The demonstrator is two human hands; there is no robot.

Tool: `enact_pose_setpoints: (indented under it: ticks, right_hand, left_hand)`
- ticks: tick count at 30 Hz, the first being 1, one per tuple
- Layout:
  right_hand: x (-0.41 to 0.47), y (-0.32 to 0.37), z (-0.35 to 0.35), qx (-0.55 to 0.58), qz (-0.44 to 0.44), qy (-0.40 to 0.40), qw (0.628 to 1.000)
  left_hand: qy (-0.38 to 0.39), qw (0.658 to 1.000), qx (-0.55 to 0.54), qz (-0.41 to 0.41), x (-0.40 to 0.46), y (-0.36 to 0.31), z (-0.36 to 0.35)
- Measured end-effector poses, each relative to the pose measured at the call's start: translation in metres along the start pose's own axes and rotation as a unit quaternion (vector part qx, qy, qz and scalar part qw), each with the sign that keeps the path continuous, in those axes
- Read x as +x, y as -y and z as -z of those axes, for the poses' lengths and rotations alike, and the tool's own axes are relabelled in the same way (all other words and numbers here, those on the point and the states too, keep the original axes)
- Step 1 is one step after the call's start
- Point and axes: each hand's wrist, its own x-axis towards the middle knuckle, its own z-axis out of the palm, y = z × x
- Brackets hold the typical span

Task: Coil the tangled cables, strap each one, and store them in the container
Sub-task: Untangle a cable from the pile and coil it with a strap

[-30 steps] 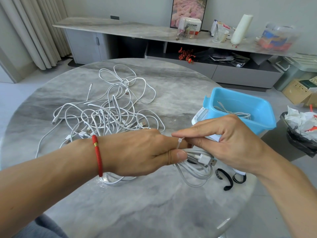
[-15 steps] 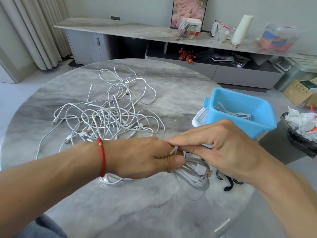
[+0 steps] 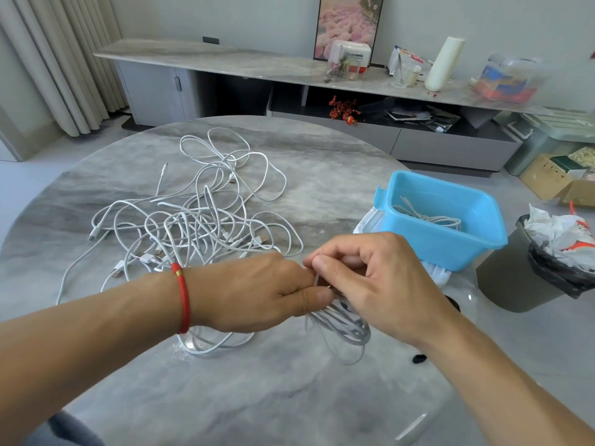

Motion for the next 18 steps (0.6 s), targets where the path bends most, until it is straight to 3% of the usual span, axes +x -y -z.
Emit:
enact_pose_setpoints:
  ticks: [4, 7, 9, 12, 13, 14, 16, 18]
  right_hand:
    - [0.004, -0.002, 0.0, 0.084, -0.078, -0.036, 0.993]
    - [0.01, -0.004, 0.002, 0.192, -0.163, -0.079, 0.964]
    - [0.013, -0.003, 0.001, 0.361, -0.25, -0.071, 0.896]
    - [0.017, -0.003, 0.002, 0.619, -0.321, -0.094, 0.71]
    - [0.019, -0.004, 0.004, 0.646, -0.33, -0.085, 0.683]
    - [0.02, -0.005, 0.005, 0.649, -0.336, -0.061, 0.68]
    - [0.024, -0.007, 0.005, 0.61, -0.343, -0.021, 0.714]
    - [0.025, -0.009, -0.004, 0.572, -0.372, -0.033, 0.731]
  left_hand:
    - [-0.014, 0.996, 0.084, -0.039, -0.002, -0.001, 0.0]
    - [-0.043, 0.993, 0.092, -0.054, -0.002, -0.006, -0.008]
    - [-0.075, 0.994, 0.056, -0.064, -0.001, -0.009, -0.007]
    - [-0.101, 0.993, -0.06, -0.018, 0.002, -0.008, -0.002]
    - [-0.091, 0.984, -0.154, 0.015, 0.001, -0.006, -0.001]
    - [-0.072, 0.958, -0.274, 0.045, 0.001, -0.005, 0.0]
    - [-0.044, 0.879, -0.466, 0.091, 0.002, -0.001, 0.004]
    - [-0.068, 0.835, -0.53, 0.132, 0.006, 0.005, 0.004]
